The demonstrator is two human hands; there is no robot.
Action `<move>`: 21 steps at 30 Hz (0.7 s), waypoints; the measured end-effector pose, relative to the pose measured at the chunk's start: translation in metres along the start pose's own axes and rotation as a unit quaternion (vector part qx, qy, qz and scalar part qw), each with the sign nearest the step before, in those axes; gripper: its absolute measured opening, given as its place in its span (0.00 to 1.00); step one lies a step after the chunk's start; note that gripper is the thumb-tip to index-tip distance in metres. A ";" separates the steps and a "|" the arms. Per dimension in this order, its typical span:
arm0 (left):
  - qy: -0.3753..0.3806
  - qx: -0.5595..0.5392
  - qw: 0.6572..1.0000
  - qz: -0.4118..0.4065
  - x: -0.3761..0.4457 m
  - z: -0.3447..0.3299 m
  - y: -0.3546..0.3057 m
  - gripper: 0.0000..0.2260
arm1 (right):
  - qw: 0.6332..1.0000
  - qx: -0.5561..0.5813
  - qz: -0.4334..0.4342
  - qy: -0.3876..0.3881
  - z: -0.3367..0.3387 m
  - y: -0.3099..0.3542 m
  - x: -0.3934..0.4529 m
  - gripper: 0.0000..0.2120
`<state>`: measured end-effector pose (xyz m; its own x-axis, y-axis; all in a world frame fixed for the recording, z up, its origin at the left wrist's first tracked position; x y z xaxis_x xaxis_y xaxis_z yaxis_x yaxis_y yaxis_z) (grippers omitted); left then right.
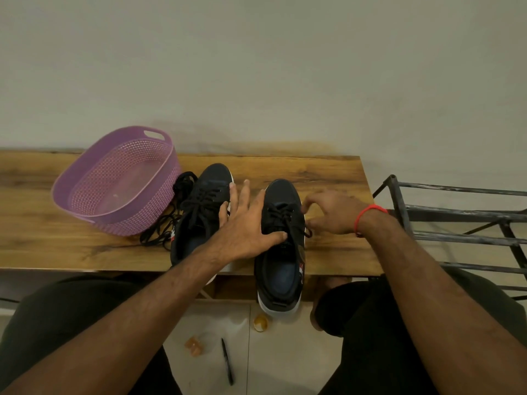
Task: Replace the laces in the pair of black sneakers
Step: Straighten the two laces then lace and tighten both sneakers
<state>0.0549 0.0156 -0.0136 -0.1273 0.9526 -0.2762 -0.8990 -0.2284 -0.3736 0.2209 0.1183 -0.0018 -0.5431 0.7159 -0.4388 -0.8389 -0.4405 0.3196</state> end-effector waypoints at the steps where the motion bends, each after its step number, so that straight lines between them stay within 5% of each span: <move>1: 0.003 0.004 1.000 0.002 0.000 -0.001 0.000 0.48 | 0.999 -0.003 0.034 0.007 -0.004 0.010 0.000 0.06; 11: 0.015 -0.001 1.000 0.012 0.000 0.008 0.001 0.45 | 0.999 -0.041 0.004 -0.007 0.001 0.004 -0.005 0.05; 17: 0.033 0.002 0.999 0.014 0.002 0.007 0.002 0.43 | 0.993 0.019 0.119 -0.004 -0.004 0.037 -0.007 0.08; 21: 0.037 0.000 0.999 0.012 0.002 0.009 0.003 0.42 | 0.997 -0.003 0.072 0.005 -0.006 0.026 -0.003 0.04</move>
<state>0.0484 0.0186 -0.0077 -0.1180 0.9292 -0.3502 -0.8956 -0.2519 -0.3666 0.2009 0.1017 0.0028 -0.6588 0.6396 -0.3962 -0.7519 -0.5419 0.3755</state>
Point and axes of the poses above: each hand's wrist, its own x-axis towards the middle knuckle, its own z-axis out of the back of the hand, y = z × x, the point moved 5 cm from there along x, towards the middle knuckle, and after that the axes turned 3 degrees about x, right-handed, at the moved point
